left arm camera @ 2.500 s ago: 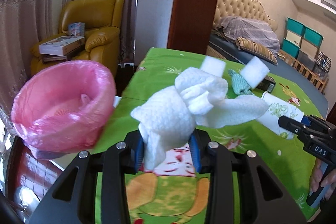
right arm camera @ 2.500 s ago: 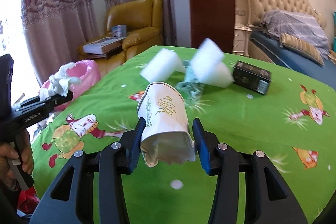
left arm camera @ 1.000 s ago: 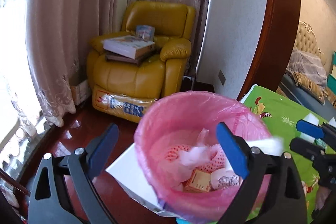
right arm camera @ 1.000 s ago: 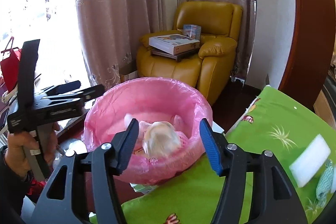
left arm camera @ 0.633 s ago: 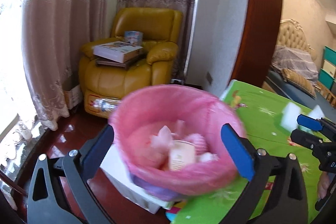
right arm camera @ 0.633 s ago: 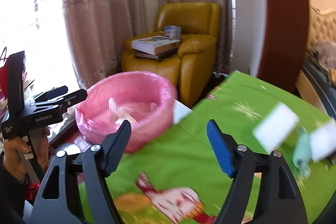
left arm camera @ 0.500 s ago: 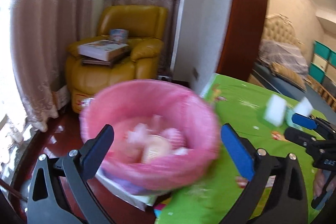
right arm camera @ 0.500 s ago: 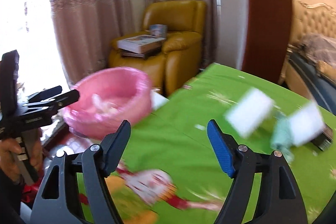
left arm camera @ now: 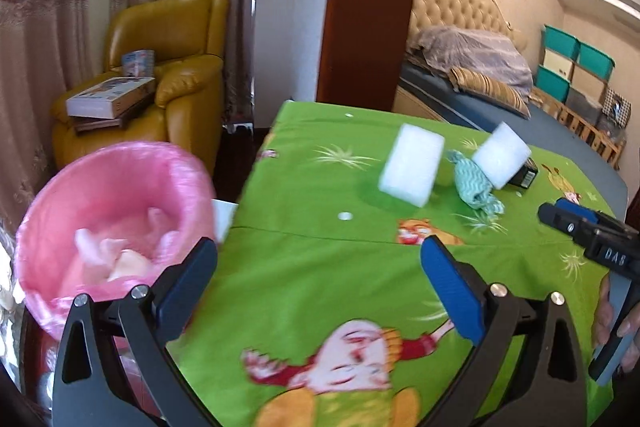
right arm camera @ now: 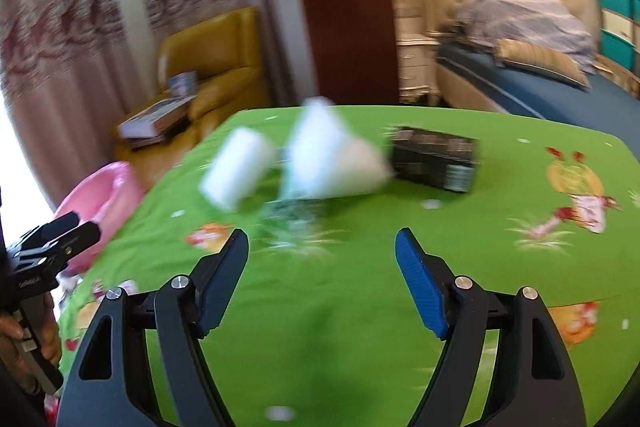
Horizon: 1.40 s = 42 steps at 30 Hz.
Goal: Collect trash
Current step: 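Move both open tools back over the table, then grasp the black applicator box with the right tool while the left tool grasps a white foam block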
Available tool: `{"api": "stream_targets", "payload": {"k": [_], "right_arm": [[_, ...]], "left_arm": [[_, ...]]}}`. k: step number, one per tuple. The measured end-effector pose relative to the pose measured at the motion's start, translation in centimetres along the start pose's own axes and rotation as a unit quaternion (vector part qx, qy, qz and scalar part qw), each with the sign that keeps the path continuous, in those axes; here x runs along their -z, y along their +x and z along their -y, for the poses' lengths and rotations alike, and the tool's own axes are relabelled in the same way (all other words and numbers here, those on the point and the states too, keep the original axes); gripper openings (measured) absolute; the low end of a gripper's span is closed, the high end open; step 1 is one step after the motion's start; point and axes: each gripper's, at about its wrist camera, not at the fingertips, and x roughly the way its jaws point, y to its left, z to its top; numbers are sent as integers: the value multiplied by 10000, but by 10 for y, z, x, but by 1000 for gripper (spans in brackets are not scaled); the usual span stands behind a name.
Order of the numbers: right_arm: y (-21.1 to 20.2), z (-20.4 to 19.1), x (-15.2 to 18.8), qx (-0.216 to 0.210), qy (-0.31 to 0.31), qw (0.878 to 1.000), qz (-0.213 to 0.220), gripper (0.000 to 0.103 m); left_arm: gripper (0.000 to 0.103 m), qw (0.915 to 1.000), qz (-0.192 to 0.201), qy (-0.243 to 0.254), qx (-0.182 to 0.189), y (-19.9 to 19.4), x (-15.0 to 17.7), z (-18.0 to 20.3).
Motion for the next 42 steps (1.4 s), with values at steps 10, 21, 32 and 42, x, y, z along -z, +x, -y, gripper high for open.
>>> {"api": "stream_targets", "payload": {"k": [10, 21, 32, 42], "right_arm": [[37, 73, -30, 702, 175, 9971, -229, 81], [114, 79, -69, 318, -1128, 9873, -1071, 85], [152, 64, -84, -318, -1392, 9810, -1311, 49], [96, 68, -54, -258, -1261, 9861, -1055, 43]], "left_arm": [[99, 9984, -427, 337, 155, 67, -20, 56], [99, 9934, -924, 658, 193, 138, -41, 83], [95, 9898, -1344, 123, 465, 181, -63, 78], [57, 9902, -1114, 417, 738, 159, -49, 96]]}}
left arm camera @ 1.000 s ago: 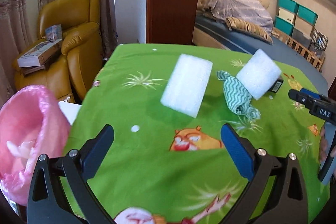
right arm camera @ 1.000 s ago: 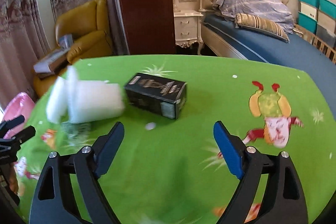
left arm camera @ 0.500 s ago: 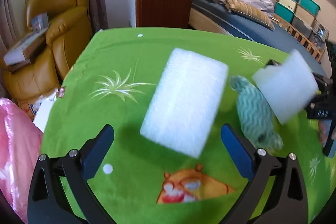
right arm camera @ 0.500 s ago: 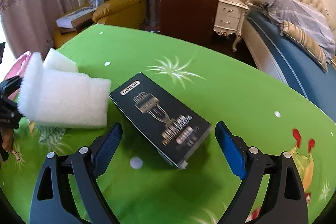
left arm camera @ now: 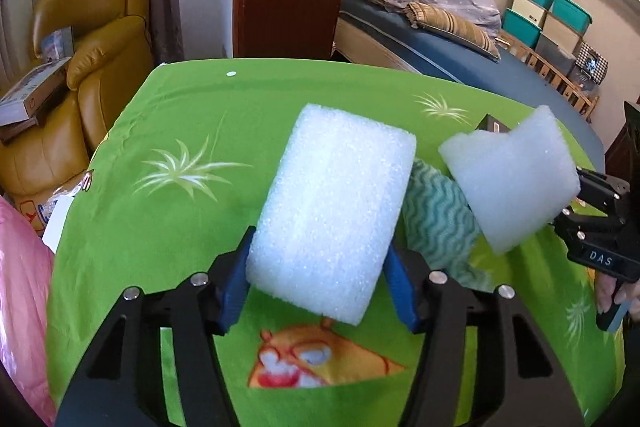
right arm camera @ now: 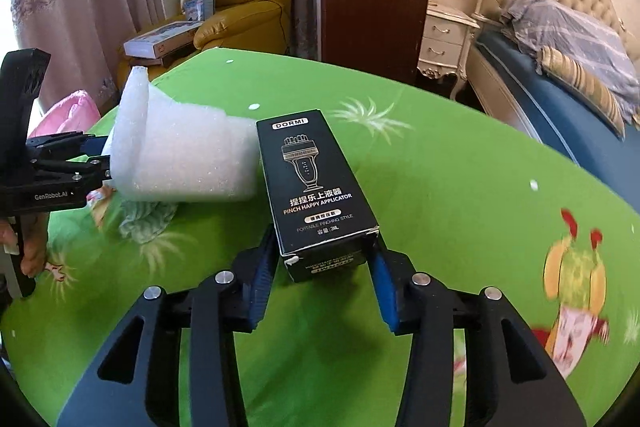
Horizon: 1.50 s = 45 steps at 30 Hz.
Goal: Collect trash
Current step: 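Grasp the black applicator box with the right tool while the left tool grasps a white foam block, then lift the black box and foam block off the table with both tools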
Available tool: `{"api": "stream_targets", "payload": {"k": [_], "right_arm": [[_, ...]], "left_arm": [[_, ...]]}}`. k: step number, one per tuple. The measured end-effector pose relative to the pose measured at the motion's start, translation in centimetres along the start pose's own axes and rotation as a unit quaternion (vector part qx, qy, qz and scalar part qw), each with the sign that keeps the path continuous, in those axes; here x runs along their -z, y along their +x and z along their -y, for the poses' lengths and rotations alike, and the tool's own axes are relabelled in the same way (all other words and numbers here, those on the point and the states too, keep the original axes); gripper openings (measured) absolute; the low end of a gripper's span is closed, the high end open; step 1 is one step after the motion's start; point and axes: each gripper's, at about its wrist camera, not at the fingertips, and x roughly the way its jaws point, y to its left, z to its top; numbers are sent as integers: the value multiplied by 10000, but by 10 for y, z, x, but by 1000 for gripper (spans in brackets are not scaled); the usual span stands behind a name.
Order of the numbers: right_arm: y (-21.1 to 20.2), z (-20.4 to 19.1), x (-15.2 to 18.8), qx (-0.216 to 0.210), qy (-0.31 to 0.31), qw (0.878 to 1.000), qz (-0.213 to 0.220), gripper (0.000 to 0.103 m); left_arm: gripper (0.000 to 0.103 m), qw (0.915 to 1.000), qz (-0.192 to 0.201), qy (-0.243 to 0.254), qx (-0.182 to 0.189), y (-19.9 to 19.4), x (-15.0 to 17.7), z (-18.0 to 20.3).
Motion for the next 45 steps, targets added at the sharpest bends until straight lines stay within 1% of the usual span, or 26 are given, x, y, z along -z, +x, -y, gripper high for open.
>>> {"api": "stream_targets", "payload": {"k": [3, 5, 8, 12, 14, 18, 20, 21, 23, 24, 25, 26, 27, 31, 32, 33, 34, 35, 36, 39, 42, 45], "right_arm": [[-11, 1, 16, 31, 308, 9995, 38, 43], [-16, 3, 29, -5, 569, 9984, 25, 43], [-28, 1, 40, 75, 761, 9970, 85, 43], [-38, -5, 60, 73, 1029, 9947, -25, 43], [-48, -13, 73, 22, 1151, 9933, -42, 43], [-72, -24, 97, -64, 1377, 9904, 46, 45], [-79, -32, 105, 13, 1374, 9905, 38, 45], [-81, -34, 108, 60, 1368, 9906, 46, 47], [-85, -36, 110, 79, 1399, 9901, 54, 62], [-86, -35, 110, 114, 1424, 9897, 66, 75], [-86, -35, 110, 194, 1440, 9893, 85, 78], [-87, -33, 109, 255, 1437, 9892, 106, 78], [-86, -32, 107, 259, 1455, 9890, 112, 78], [-77, -28, 100, 239, 1576, 9872, 66, 78], [-75, -29, 98, 236, 1571, 9873, 62, 78], [-75, -30, 98, 233, 1542, 9877, 61, 71], [-74, -33, 96, 231, 1474, 9888, 59, 55], [-74, -36, 95, 233, 1408, 9897, 62, 48], [-75, -40, 95, 224, 1331, 9908, 73, 44], [-82, -49, 93, 319, 1156, 9925, 219, 38], [-93, -59, 93, 424, 1000, 9932, 412, 38], [-98, -68, 98, 340, 1031, 9929, 483, 38]], "left_arm": [[57, 10000, 60, -29, -55, -9, 8, 1], [57, 9999, 21, -65, -77, -13, 15, 1], [57, 9997, -5, -213, -75, -20, 25, -4], [58, 9997, 9, -235, -95, -38, 38, -4], [58, 9996, 25, -277, -26, -52, 50, -4], [58, 9997, 41, -227, -57, -74, 76, -2], [58, 9997, -22, -240, -68, -80, 87, -2], [58, 9997, -39, -233, -88, -81, 92, -3], [60, 9996, -19, -236, -141, -81, 97, -6], [61, 9995, -3, -264, -151, -83, 98, -7], [63, 9994, 8, -281, -189, -84, 98, -7], [66, 9992, 11, -295, -273, -84, 98, -7], [72, 9990, -2, -309, -327, -84, 99, -8], [72, 9985, -14, -373, -404, -86, 101, -11], [72, 9984, -20, -369, -418, -86, 100, -12], [72, 9984, -20, -358, -436, -86, 100, -11], [67, 9983, -9, -342, -469, -87, 100, -10], [60, 9984, 10, -322, -471, -88, 100, -10], [60, 9985, 25, -307, -461, -88, 99, -9], [59, 9987, 172, -237, -422, -95, 101, -6], [58, 9979, 367, -185, -495, -106, 103, -4], [58, 9968, 527, -212, -558, -116, 105, -4]]}}
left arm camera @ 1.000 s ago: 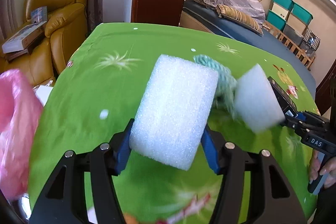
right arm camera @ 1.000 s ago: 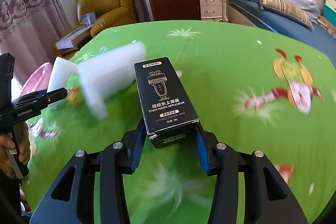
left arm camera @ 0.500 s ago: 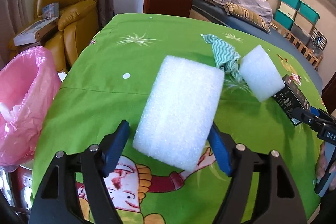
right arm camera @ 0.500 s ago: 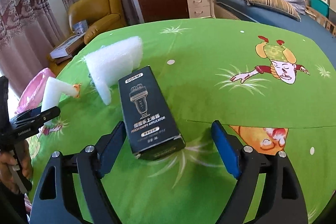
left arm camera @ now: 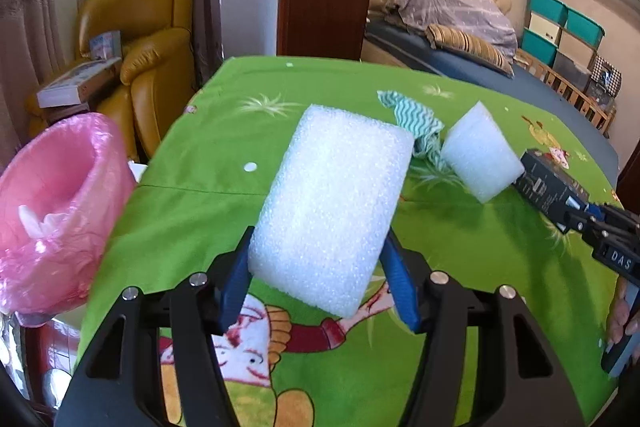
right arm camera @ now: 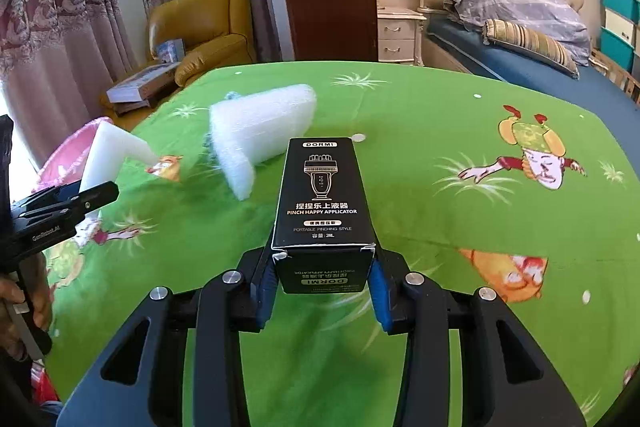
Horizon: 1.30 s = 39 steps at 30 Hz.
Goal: Collect trash
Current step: 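Carry the black box and foam block over the pink bin and open both tools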
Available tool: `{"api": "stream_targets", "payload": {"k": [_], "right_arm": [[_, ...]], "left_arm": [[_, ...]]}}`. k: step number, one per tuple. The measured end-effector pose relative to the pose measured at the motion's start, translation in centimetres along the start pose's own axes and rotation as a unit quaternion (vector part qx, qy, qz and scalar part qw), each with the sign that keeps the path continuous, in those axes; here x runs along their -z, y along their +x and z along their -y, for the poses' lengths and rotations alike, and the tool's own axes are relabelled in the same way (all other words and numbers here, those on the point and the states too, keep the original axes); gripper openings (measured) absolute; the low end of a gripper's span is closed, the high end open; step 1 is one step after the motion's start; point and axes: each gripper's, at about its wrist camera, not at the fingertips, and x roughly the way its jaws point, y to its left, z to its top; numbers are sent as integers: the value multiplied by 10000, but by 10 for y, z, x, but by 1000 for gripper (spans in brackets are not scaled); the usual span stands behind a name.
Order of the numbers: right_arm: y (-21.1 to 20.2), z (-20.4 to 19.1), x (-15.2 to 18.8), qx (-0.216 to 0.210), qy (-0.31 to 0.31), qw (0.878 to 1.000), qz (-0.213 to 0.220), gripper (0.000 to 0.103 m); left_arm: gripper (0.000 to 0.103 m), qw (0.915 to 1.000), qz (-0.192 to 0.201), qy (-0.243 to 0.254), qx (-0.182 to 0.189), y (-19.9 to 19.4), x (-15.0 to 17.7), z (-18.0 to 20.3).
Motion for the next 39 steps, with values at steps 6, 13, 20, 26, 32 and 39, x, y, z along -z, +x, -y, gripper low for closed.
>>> {"api": "stream_targets", "payload": {"k": [6, 13, 20, 26, 32, 39], "right_arm": [[-18, -16, 11, -198, -47, 9997, 165, 38], [-30, -49, 30, -516, -236, 9982, 179, 38], [-27, -109, 18, -840, -744, 9934, 241, 38], [-26, -168, -8, -1183, -1218, 9843, 478, 38], [-24, -219, -28, -1482, -1563, 9746, 618, 38], [-4, -260, -52, -1831, -1708, 9664, 574, 38]], "left_arm": [[58, 9996, 269, -62, -66, -19, 7, -3], [58, 9987, 498, -91, -113, -41, 20, -7], [59, 9938, 900, -503, -424, -70, 22, -48], [59, 9864, 1156, -814, -833, -93, 20, -95], [59, 9789, 1341, -1008, -1168, -113, 17, -136], [59, 9745, 1360, -1198, -1319, -122, 10, -179]]}}
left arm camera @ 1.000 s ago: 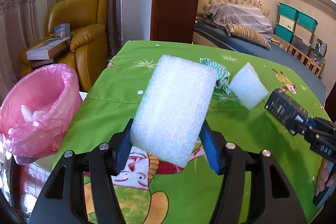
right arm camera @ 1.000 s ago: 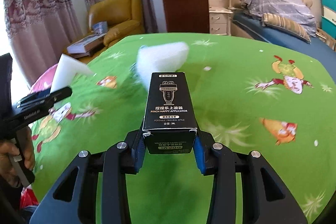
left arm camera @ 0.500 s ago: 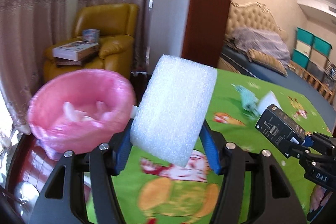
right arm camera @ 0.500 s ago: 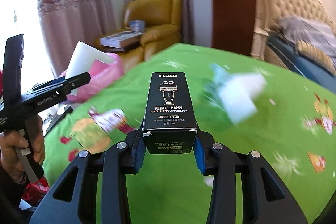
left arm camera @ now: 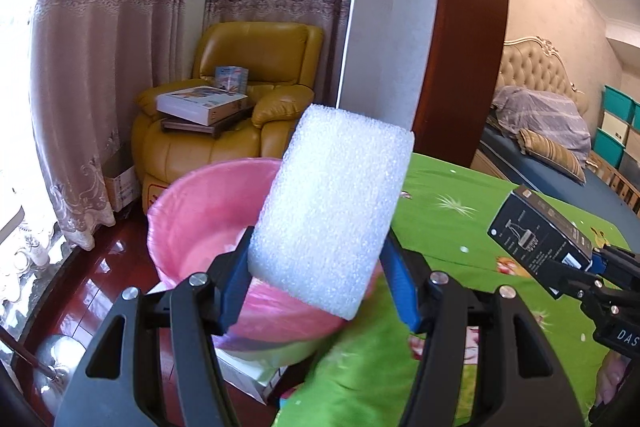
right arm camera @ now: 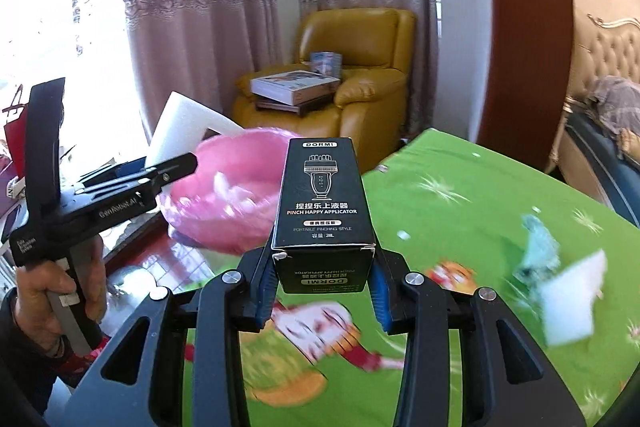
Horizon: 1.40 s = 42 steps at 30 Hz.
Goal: Collect trash
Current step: 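Carry the black box and foam block over the pink bin and open both tools, then move both open tools back over the table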
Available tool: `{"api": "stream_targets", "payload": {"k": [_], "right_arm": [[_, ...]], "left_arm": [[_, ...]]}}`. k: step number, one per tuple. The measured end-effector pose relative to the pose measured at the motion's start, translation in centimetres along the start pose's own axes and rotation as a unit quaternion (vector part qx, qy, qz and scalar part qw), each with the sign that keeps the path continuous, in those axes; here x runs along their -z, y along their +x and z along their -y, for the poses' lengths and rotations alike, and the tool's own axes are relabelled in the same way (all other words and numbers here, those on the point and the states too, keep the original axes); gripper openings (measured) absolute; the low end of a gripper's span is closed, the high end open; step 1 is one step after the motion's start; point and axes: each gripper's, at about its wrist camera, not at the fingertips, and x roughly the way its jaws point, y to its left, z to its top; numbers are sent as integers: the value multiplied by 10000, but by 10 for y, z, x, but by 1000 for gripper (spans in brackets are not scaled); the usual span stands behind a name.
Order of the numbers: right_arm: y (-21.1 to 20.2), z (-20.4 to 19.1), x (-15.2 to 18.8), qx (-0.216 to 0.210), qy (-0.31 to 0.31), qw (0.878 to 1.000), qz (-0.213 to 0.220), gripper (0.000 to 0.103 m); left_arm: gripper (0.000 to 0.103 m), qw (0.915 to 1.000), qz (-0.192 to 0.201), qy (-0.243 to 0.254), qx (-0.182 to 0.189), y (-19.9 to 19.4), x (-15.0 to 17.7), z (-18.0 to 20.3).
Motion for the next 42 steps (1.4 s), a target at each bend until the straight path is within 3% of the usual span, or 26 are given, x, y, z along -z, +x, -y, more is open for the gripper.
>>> {"api": "stream_targets", "payload": {"k": [14, 34, 36, 37, 38, 39, 40, 42], "right_arm": [[67, -30, -45, -423, -69, 9989, -183, 38], [122, -51, -55, -511, -182, 9974, -479, 39], [123, -54, -57, -550, -202, 9973, -449, 41], [125, -57, -58, -596, -240, 9970, -428, 54], [128, -58, -59, -614, -284, 9966, -466, 62], [130, -59, -59, -567, -304, 9966, -518, 66], [128, -57, -58, -492, -277, 9973, -463, 66], [119, -52, -57, -515, -220, 9977, -372, 66]], "left_arm": [[59, 9997, -152, -164, -18, 39, -16, -64], [59, 9989, -369, -231, 181, 71, -19, -99], [61, 9988, -406, -185, 221, 74, -19, -98], [62, 9987, -433, -154, 222, 76, -19, -98], [64, 9987, -467, -105, 195, 78, -20, -97], [71, 9988, -476, -73, 87, 79, -19, -97], [78, 9990, -444, -92, 11, 78, -19, -99], [79, 9990, -403, -173, -4, 73, -19, -102]]}}
